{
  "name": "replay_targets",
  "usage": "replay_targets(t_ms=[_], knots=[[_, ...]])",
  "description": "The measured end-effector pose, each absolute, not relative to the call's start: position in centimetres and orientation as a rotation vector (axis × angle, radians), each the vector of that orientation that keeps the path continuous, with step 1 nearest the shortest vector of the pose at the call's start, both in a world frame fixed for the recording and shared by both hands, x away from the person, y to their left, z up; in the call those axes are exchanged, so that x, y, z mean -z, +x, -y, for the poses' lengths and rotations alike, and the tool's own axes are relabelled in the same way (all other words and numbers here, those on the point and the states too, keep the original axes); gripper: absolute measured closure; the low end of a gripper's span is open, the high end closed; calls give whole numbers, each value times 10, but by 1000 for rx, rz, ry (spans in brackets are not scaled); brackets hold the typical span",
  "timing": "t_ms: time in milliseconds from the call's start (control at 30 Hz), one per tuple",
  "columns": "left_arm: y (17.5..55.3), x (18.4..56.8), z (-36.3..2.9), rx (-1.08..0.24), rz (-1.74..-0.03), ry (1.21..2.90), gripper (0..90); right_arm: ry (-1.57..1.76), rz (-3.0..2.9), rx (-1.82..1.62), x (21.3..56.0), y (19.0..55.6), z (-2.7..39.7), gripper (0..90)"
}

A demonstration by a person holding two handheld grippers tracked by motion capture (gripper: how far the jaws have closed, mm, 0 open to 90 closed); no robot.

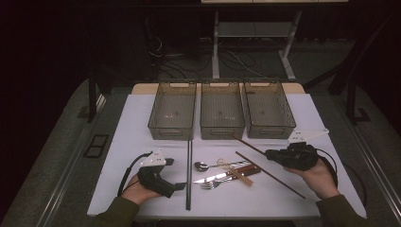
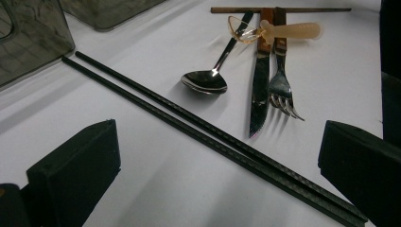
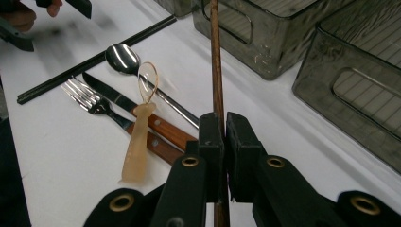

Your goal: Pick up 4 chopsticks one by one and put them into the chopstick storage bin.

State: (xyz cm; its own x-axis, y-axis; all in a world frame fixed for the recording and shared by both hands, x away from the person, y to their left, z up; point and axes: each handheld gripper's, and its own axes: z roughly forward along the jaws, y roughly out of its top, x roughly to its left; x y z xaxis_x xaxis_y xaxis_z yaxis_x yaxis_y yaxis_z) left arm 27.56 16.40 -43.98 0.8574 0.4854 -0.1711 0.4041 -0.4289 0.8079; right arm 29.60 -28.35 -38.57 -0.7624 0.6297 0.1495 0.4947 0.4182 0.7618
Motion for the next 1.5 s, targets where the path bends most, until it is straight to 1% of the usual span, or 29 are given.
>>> replay_targets(t_ms=[1033,1500], knots=[[277,439,-166,-109,-639,2062,0,954,-2497,-1338,370,335,232,856],[277,437,-167,-110,-639,2043,0,932,-2493,-1332,358,355,198,856]])
